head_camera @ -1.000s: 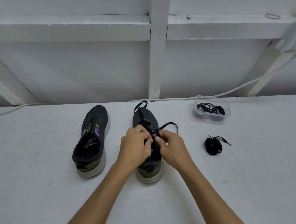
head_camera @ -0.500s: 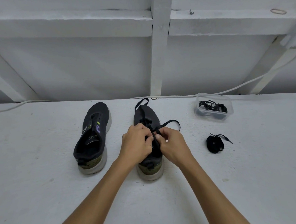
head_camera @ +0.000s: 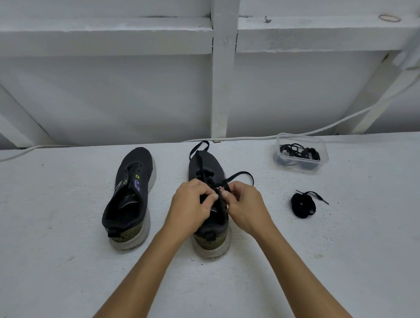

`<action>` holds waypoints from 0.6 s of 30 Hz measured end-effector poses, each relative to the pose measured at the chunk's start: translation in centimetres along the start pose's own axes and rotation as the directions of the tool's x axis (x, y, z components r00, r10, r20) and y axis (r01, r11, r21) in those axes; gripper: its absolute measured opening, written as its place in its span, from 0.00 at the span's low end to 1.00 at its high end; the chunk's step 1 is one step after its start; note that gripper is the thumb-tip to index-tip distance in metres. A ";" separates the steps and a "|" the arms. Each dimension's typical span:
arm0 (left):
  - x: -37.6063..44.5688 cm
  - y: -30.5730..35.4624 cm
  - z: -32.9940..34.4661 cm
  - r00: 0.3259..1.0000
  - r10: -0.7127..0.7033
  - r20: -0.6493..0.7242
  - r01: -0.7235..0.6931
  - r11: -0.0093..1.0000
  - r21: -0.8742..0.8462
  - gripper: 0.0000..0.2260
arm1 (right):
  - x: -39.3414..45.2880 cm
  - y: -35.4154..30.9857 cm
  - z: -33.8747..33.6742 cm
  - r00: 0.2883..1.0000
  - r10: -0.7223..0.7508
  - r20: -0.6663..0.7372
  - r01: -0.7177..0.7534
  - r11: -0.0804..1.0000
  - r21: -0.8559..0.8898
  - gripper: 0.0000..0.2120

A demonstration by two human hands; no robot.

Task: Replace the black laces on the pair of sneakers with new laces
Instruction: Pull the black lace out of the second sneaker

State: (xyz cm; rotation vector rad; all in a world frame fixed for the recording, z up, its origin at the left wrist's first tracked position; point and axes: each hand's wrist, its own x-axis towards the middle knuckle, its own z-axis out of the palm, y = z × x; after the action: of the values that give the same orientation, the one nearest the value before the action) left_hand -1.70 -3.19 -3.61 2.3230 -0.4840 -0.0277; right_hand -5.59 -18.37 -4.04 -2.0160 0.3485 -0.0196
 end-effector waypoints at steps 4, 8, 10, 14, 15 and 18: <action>-0.1 -0.1 -0.5 0.999 0.033 0.000 -0.033 0.999 -0.031 0.04 | 0.0 0.3 0.0 0.999 -0.007 0.039 0.005 0.999 0.044 0.07; 0.1 0.1 0.0 0.999 0.028 -0.017 -0.026 0.996 0.086 0.05 | 0.0 0.5 0.0 0.999 -0.011 0.045 0.008 0.997 0.076 0.07; 0.1 0.3 0.3 0.999 0.038 -0.020 -0.035 0.986 0.162 0.06 | -0.2 0.3 0.3 1.000 -0.022 0.013 0.021 1.000 0.021 0.07; 0.0 0.3 0.5 0.999 0.042 -0.027 -0.037 0.985 0.171 0.06 | -0.2 -0.2 0.8 1.000 -0.030 -0.003 0.030 0.998 -0.056 0.06; 0.1 0.2 0.5 0.999 0.037 -0.021 -0.033 0.987 0.156 0.06 | -0.2 -0.3 0.7 0.999 -0.032 0.003 0.032 0.997 -0.070 0.06; 0.1 0.1 0.4 1.000 0.001 -0.004 -0.001 0.997 0.082 0.05 | -0.3 -0.2 0.6 0.999 -0.052 -0.004 0.051 0.996 -0.068 0.06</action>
State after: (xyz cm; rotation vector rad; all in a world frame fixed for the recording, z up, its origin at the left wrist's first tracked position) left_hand -1.69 -3.61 -3.81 2.4029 -0.4929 -0.0026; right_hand -5.73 -17.66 -4.11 -2.0921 0.3042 -0.0461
